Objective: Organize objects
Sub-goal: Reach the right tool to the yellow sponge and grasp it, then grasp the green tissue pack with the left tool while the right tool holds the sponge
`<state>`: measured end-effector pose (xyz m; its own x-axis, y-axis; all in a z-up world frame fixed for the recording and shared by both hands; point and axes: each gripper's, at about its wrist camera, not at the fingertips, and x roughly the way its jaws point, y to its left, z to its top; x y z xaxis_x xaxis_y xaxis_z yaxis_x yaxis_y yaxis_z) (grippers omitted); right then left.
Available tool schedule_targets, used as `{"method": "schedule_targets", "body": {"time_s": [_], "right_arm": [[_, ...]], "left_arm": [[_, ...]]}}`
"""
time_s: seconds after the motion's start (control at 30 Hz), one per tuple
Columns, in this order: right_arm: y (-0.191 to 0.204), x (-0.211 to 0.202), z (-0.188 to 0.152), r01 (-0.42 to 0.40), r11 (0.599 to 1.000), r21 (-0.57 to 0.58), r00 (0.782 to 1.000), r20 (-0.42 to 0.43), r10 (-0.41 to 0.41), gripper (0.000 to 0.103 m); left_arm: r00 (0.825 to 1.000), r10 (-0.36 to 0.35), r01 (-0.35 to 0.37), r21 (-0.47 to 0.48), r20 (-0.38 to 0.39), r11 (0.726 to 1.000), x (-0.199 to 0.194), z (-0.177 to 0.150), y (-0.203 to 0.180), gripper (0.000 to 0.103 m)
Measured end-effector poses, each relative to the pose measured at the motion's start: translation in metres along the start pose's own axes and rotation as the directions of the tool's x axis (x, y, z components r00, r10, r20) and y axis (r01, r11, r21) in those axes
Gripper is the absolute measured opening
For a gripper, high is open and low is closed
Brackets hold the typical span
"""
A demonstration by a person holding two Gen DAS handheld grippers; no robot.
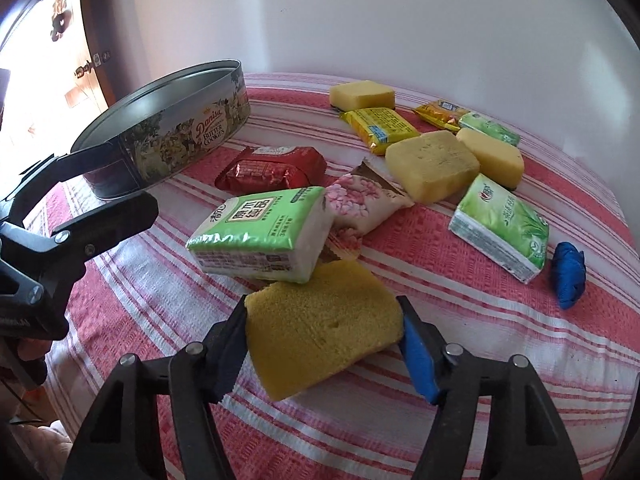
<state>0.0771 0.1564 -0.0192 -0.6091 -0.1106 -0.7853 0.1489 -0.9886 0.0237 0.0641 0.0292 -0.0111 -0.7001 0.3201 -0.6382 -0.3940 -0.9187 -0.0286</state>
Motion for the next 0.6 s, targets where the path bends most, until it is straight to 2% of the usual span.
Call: {"method": "schedule_targets", "body": {"time_s": [0.13, 0.2, 0.33, 0.4, 0.5, 0.6], "right_arm": [[-0.024, -0.016, -0.007, 0.023, 0.998, 0.053, 0.999, 0.028, -0.024, 0.070], [-0.039, -0.028, -0.012, 0.058, 0.993, 0.099, 0.996, 0.058, -0.064, 0.070], [-0.062, -0.045, -0.023, 0.115, 0.979, 0.167, 0.984, 0.114, -0.135, 0.070], [-0.070, -0.046, -0.025, 0.121, 0.972, 0.200, 0.981, 0.127, -0.148, 0.070], [-0.085, -0.046, -0.027, 0.110, 0.965, 0.236, 0.980, 0.139, -0.146, 0.070], [-0.089, -0.041, -0.027, 0.093, 0.960, 0.262, 0.980, 0.146, -0.135, 0.070]], "left_arm": [[0.996, -0.052, 0.048, -0.055, -0.072, 0.997, 0.017, 0.006, -0.016, 0.103], [0.990, -0.083, 0.072, -0.099, -0.111, 0.993, 0.027, 0.008, -0.022, 0.103], [0.979, -0.102, 0.072, -0.166, -0.176, 0.983, 0.045, 0.007, -0.036, 0.103], [0.977, -0.087, 0.055, -0.164, -0.193, 0.985, 0.053, 0.008, -0.046, 0.103], [0.974, -0.025, -0.001, -0.116, -0.226, 0.993, 0.066, 0.008, -0.062, 0.100], [0.971, 0.045, -0.059, -0.052, -0.235, 0.997, 0.071, 0.006, -0.075, 0.091]]}}
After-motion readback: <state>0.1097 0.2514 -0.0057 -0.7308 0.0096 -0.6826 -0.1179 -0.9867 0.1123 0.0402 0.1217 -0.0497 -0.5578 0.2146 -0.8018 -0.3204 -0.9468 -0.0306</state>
